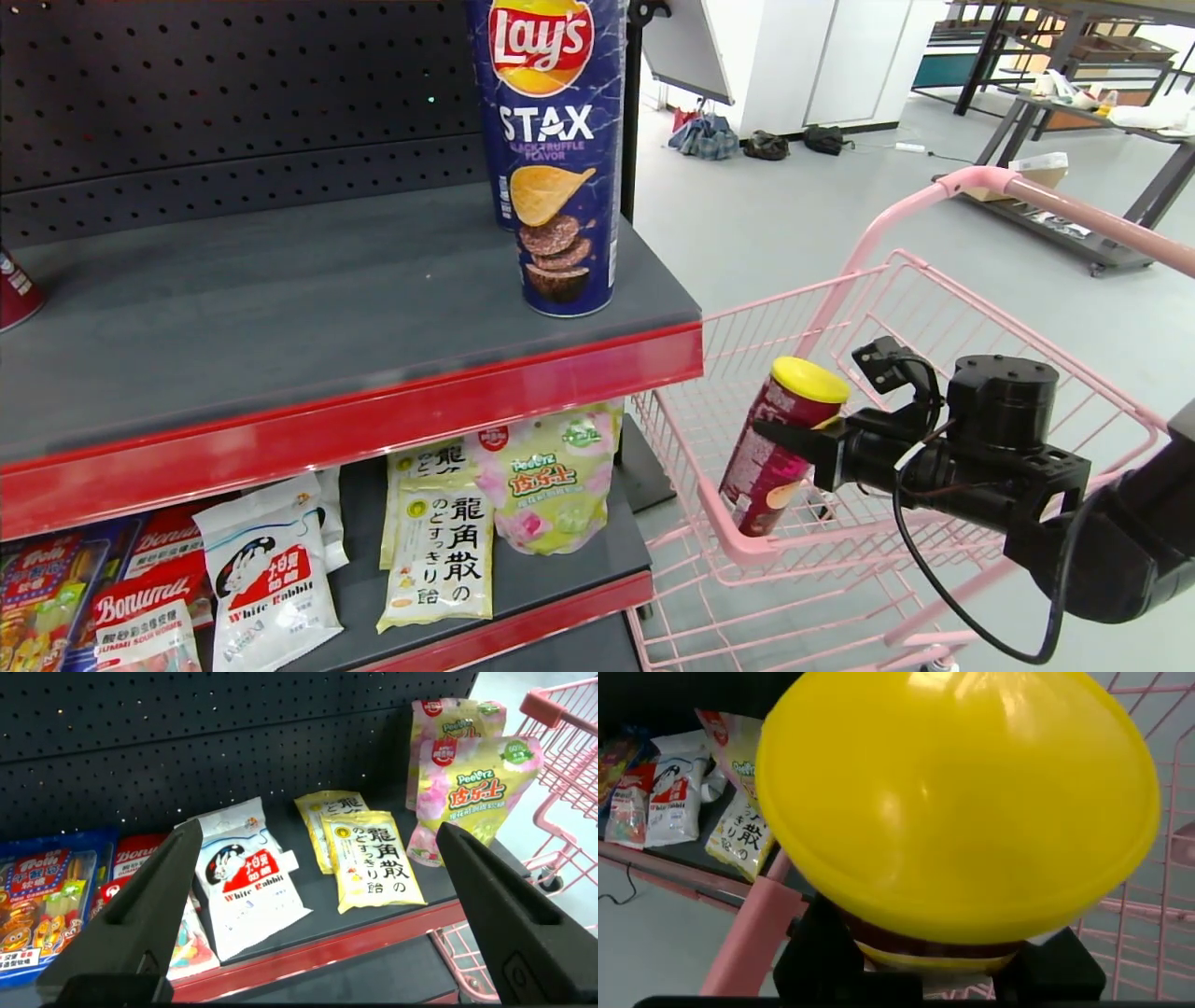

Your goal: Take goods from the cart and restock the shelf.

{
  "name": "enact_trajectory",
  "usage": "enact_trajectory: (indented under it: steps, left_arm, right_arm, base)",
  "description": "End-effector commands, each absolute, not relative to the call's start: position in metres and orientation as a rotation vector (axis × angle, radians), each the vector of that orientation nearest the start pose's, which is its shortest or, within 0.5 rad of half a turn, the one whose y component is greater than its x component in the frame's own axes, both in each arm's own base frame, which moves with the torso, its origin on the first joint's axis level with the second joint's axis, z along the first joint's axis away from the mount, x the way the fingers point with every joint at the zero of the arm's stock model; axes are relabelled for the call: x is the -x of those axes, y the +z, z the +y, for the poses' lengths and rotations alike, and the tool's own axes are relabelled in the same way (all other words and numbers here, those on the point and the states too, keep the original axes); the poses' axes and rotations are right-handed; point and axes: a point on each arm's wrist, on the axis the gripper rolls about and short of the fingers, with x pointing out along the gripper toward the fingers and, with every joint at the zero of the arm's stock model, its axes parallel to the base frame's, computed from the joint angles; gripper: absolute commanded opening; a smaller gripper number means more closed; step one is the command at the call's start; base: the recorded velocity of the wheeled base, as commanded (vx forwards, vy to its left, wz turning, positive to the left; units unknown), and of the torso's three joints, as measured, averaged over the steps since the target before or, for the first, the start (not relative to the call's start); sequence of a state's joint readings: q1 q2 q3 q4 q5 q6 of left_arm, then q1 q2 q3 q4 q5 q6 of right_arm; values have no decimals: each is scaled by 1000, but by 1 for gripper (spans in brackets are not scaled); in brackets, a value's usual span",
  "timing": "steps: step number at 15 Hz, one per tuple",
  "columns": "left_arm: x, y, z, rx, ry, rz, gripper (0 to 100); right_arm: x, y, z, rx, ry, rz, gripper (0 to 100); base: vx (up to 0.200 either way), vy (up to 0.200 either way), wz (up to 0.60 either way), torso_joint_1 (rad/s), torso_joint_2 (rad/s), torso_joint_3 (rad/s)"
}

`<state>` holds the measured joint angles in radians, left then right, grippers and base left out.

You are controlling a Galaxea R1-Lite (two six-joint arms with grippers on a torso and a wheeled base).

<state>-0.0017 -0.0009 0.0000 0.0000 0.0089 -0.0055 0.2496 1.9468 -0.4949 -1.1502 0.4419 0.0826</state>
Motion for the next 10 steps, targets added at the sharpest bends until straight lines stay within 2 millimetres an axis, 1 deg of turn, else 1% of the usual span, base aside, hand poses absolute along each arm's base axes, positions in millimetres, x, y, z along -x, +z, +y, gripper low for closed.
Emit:
enact_trajectory:
  steps: [1, 2, 3, 4, 6, 7, 8, 10]
  left_arm:
    - [23, 75, 0, 6, 8, 0, 100]
    - [23, 75, 0, 6, 8, 0, 100]
    - [23, 75, 0, 6, 8, 0, 100]
    - [23, 75, 0, 6, 8, 0, 100]
    - [23, 75, 0, 6, 8, 2, 100]
    - [23, 75, 0, 6, 8, 0, 100]
    - [23, 75, 0, 6, 8, 0, 100]
    - [23, 75, 0, 6, 8, 0, 100]
  right_arm:
    - [-287, 118, 83, -91, 667, 219, 0]
    - [-287, 134, 83, -87, 668, 171, 0]
    - [-282, 166, 81, -80, 669, 97, 0]
    - [-271, 190, 78, -78, 669, 79, 0]
    - [-249, 221, 71, -76, 659, 70, 0]
    - [-233, 242, 61, -70, 636, 44, 0]
    - [-222, 251, 52, -48, 609, 18, 0]
    - [-200, 261, 38, -26, 565, -6, 0]
  base:
    - [0, 0, 0, 0, 0, 0]
    - [0, 0, 0, 0, 0, 0]
    - [0, 0, 0, 0, 0, 0]
    - [0, 0, 0, 0, 0, 0]
    - [0, 0, 0, 0, 0, 0]
    - [0, 0, 0, 0, 0, 0]
    - [0, 0, 0, 0, 0, 0]
    - [0, 0, 0, 0, 0, 0]
